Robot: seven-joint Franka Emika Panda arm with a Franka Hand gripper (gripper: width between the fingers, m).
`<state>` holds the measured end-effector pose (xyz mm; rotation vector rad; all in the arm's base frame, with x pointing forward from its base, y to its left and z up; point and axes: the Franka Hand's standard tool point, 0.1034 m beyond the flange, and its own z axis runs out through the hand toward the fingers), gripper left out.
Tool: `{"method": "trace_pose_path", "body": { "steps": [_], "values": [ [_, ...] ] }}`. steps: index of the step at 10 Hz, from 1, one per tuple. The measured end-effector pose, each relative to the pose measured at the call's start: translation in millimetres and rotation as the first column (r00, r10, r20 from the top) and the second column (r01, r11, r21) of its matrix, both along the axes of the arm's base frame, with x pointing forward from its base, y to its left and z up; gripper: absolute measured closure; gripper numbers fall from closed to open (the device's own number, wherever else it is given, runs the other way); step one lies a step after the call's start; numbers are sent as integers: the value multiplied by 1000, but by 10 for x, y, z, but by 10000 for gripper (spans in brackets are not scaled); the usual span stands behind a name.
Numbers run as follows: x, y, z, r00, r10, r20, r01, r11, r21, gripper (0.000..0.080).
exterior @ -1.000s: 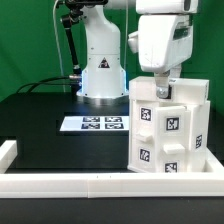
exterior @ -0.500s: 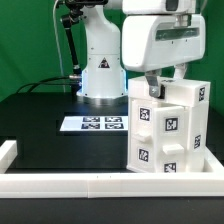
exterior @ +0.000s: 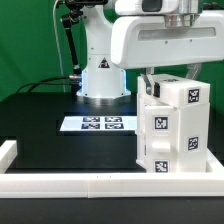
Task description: Assemble cabinet
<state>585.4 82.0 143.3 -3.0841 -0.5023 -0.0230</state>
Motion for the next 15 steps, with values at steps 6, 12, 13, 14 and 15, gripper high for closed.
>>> {"method": "trace_pose_path", "body": {
  "steps": [6,12,13,14,15],
  "values": [
    [6,10,0,862,-507,-7,507,862,15,253],
    [25,74,146,865,-501,-31,502,865,7,2],
    [44,96,252,864,-501,-46,501,865,1,2],
    [87,127,366,863,-502,-56,503,865,-3,2],
    [124,160,416,860,-507,-51,508,861,1,2]
  ]
}}
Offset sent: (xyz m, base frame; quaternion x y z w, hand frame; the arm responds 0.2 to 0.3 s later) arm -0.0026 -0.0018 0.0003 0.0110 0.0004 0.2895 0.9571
